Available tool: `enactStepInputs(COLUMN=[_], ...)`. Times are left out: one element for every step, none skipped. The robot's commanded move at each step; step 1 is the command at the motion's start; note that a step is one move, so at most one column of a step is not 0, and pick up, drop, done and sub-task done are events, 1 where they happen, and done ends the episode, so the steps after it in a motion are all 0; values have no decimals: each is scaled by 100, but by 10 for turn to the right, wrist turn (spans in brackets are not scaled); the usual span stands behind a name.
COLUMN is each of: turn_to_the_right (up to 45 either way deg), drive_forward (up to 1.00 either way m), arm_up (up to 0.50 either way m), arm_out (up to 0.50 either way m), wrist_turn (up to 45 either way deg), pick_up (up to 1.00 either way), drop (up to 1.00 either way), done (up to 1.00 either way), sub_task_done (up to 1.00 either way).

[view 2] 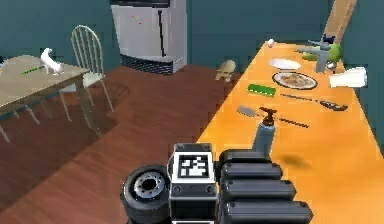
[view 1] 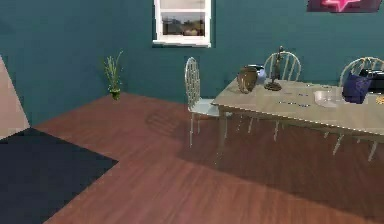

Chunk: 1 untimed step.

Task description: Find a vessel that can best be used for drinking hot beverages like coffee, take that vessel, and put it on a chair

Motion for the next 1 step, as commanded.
enactStepInputs(turn_to_the_right=[-360], drive_forward=[0], arm_up=[0], arm_out=[0], wrist_turn=[0], pick_up=[0], drop=[0], done=[0], sub_task_done=[0])
